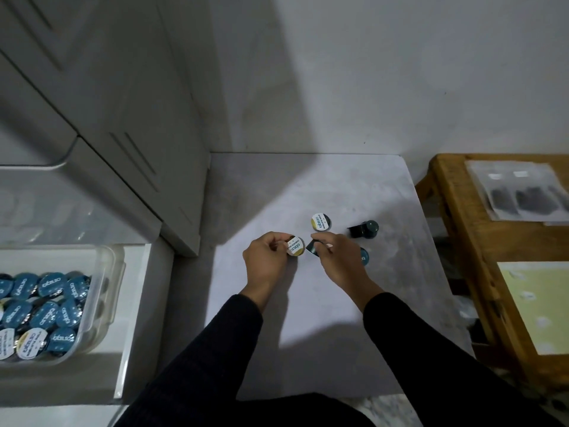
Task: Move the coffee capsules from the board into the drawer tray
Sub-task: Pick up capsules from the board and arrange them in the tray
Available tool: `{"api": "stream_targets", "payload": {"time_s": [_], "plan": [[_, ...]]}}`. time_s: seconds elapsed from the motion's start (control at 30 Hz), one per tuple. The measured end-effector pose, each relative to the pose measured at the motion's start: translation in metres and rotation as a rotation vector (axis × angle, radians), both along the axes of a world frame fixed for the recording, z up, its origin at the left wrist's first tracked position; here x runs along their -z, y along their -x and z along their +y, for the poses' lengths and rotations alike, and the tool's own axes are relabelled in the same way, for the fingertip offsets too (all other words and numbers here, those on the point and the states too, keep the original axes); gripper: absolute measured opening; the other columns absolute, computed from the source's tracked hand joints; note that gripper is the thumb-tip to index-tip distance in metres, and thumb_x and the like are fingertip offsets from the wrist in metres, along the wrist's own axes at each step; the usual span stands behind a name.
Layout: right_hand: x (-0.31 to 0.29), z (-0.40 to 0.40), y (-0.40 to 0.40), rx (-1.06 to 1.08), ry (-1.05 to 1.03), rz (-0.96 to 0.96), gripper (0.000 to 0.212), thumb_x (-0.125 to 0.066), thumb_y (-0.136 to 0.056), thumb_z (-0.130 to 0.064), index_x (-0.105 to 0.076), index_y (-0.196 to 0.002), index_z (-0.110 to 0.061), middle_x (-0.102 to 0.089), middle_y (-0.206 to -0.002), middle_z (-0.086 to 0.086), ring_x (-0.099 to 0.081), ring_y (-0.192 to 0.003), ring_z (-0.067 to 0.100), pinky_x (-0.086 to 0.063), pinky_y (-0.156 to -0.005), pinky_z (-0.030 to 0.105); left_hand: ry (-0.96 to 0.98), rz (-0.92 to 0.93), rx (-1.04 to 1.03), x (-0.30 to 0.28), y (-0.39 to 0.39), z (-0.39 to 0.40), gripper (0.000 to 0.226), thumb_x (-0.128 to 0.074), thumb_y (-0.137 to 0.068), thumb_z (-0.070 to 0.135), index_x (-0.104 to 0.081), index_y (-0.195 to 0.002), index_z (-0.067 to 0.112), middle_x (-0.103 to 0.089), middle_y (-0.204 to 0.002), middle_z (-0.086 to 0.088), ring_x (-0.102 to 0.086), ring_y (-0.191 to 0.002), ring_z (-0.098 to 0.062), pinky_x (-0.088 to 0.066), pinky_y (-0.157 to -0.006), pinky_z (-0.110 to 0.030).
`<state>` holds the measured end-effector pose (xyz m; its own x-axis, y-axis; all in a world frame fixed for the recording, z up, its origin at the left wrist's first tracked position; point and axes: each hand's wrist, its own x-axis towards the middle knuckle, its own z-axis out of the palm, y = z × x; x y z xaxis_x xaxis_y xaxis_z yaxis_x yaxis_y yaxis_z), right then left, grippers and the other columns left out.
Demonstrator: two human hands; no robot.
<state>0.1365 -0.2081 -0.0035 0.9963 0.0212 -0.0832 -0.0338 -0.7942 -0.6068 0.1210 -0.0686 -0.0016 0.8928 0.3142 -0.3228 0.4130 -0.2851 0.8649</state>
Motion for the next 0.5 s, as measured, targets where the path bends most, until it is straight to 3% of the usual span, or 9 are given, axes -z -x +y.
{"api": "stream_targets", "payload": {"time_s": [0.1, 0.2, 0.3, 0.4, 0.43, 0.5], "plan": [[-0.004, -0.003, -0.001, -0.068, -0.008, -0.074, 0.036, -0.036, -0.075, -0.015, -0.068, -0.080, 0.002, -0.068, -0.073, 0.023, -0.061, -0.073, 0.034, -0.043, -0.064, 0.035, -0.017, -0.007, -0.013, 0.002, 0.002, 0.002, 0.026, -0.052, -0.084, 0.004, -0.074, -0.089, 0.016, -0.072, -0.086, 0.006, -0.061, -0.080, -0.004, -0.037, -0.066, 0.006], [-0.001, -0.003, 0.000, -0.060, -0.008, -0.063, 0.030, -0.042, -0.076, -0.020, -0.051, -0.058, 0.002, -0.047, -0.049, 0.019, -0.043, -0.051, 0.028, -0.029, -0.052, 0.030, -0.021, -0.019, -0.017, 0.004, 0.005, 0.002, 0.024, -0.053, -0.085, 0.004, -0.074, -0.090, 0.015, -0.069, -0.082, 0.008, -0.059, -0.079, -0.004, -0.036, -0.064, 0.008], [0.010, -0.004, 0.001, 0.002, -0.044, 0.013, 0.021, -0.068, -0.074, -0.030, -0.059, -0.063, -0.015, -0.044, -0.053, 0.008, -0.044, -0.054, 0.018, -0.026, -0.054, 0.021, -0.001, -0.015, -0.014, 0.006, 0.006, 0.002, 0.023, -0.054, -0.085, 0.004, -0.073, -0.089, 0.016, -0.070, -0.083, 0.006, -0.061, -0.077, -0.005, -0.037, -0.063, 0.007], [0.021, -0.005, 0.003, 0.015, -0.011, 0.072, 0.016, -0.070, -0.073, -0.026, -0.071, -0.084, -0.014, -0.054, -0.063, 0.010, -0.052, -0.067, 0.024, -0.026, -0.063, 0.018, 0.015, -0.004, -0.013, 0.008, 0.007, 0.000, 0.024, -0.054, -0.084, 0.005, -0.074, -0.090, 0.017, -0.073, -0.087, 0.003, -0.064, -0.079, -0.007, -0.038, -0.064, 0.006], [0.019, -0.004, 0.003, 0.016, -0.001, 0.069, 0.011, -0.067, -0.076, -0.024, -0.069, -0.078, -0.014, -0.051, -0.059, 0.010, -0.046, -0.066, 0.022, -0.025, -0.064, 0.019, 0.020, -0.003, -0.015, 0.009, 0.007, 0.000, 0.024, -0.054, -0.084, 0.005, -0.074, -0.090, 0.017, -0.074, -0.087, 0.003, -0.065, -0.080, -0.008, -0.038, -0.064, 0.006], [0.011, -0.002, 0.006, -0.023, 0.001, 0.016, 0.024, -0.057, -0.078, -0.022, -0.051, -0.055, -0.018, -0.034, -0.047, -0.005, -0.035, -0.062, 0.020, -0.022, -0.060, 0.022, 0.033, -0.001, -0.015, 0.009, 0.008, 0.001, 0.023, -0.054, -0.084, 0.005, -0.074, -0.091, 0.016, -0.074, -0.088, 0.003, -0.065, -0.081, -0.008, -0.038, -0.064, 0.006]]}}
